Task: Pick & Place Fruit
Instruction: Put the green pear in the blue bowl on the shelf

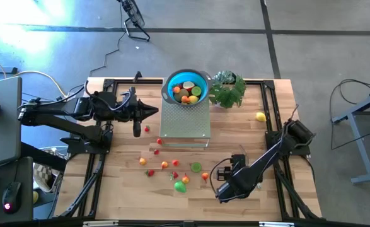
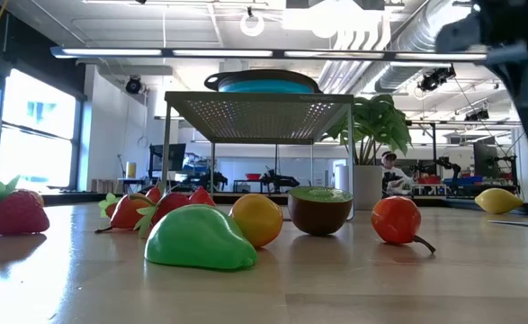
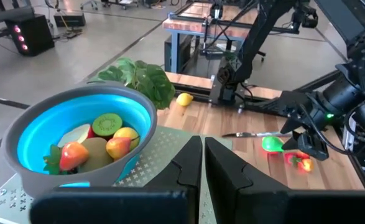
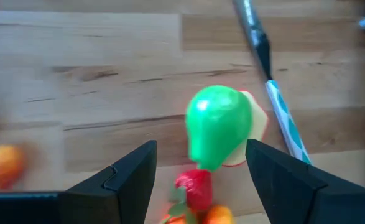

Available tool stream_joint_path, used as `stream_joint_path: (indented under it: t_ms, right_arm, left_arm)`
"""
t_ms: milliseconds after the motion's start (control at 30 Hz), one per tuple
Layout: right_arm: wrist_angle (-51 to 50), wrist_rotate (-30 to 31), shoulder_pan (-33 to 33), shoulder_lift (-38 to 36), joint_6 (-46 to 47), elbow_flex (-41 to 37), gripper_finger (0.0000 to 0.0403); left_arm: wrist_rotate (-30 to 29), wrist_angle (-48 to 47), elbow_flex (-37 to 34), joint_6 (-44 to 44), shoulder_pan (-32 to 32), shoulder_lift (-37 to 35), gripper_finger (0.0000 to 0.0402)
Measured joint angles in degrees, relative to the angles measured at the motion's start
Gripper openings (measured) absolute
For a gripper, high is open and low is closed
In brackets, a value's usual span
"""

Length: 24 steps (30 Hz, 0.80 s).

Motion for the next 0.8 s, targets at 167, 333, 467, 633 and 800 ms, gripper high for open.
stream_joint_path:
  t_ms: [167,333,467,633,800]
  right_arm:
    - [3.7,-1.6,1.3,0.3,3.8,-4.0,0.0239]
    - [8.1,-1.6,1.4,0.2,4.3,-7.2,0.0239]
    - [9.1,-0.6,1.3,0.3,4.3,-8.7,0.0239]
    - [9.8,0.9,1.3,0.3,4.3,-10.3,0.0239]
    - [10.6,3.0,1.3,0.3,2.9,-10.6,0.0237]
  left_arm:
    - [0.0,-0.3,0.0,0.0,0.0,0.0,0.0014]
    - [0.0,-0.3,0.0,0.0,0.0,0.0,0.0014]
    - [0.0,-0.3,0.0,0.0,0.0,0.0,0.0014]
    - [0.0,-0.3,0.0,0.0,0.0,0.0,0.0014]
    - [0.0,-0.8,0.0,-0.3,0.0,0.0,0.0014]
